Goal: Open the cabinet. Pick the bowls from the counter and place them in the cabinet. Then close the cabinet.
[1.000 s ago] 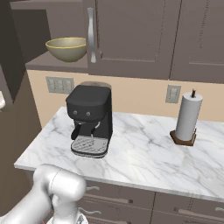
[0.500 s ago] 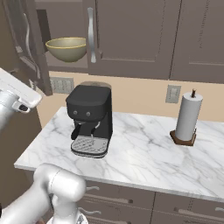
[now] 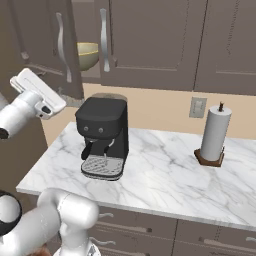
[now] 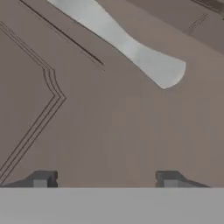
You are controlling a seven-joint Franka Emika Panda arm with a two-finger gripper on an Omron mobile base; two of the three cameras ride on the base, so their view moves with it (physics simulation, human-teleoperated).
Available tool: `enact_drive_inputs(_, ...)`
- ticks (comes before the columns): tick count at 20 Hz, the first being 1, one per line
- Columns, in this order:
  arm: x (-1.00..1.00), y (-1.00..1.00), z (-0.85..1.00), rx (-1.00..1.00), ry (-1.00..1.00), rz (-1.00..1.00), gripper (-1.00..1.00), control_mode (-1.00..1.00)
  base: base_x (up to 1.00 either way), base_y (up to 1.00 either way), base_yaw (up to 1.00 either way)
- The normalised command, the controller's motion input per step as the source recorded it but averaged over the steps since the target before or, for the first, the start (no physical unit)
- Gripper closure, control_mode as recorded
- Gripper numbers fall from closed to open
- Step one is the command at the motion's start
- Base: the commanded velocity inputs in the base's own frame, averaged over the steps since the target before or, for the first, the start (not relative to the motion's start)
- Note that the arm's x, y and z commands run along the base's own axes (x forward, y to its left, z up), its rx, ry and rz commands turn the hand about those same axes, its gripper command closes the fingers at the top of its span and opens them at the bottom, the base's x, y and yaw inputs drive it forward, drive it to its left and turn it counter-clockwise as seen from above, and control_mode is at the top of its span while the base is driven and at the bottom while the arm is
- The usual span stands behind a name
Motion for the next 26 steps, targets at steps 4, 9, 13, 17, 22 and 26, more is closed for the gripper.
enact_drive_inputs(4,0.75,0.00,0.31,0.00,0.24,0.00,-1.00,-1.00,0.00,0.00,0.00)
enact_drive_inputs(9,0.72,0.01,0.07,0.00,0.09,0.00,-1.00,-1.00,0.00,0.00,0.00)
enact_drive_inputs(13,0.86,0.05,0.00,0.00,0.00,0.00,-1.00,-1.00,0.00,0.00,0.00)
enact_drive_inputs(17,0.76,0.06,0.00,0.00,0.00,0.00,-1.00,-1.00,0.00,0.00,0.00)
enact_drive_inputs(22,0.68,0.13,0.00,0.00,0.00,0.00,-1.00,-1.00,0.00,0.00,0.00)
enact_drive_inputs(26,0.53,0.09,0.00,0.01,0.00,0.00,-1.00,-1.00,0.00,0.00,0.00)
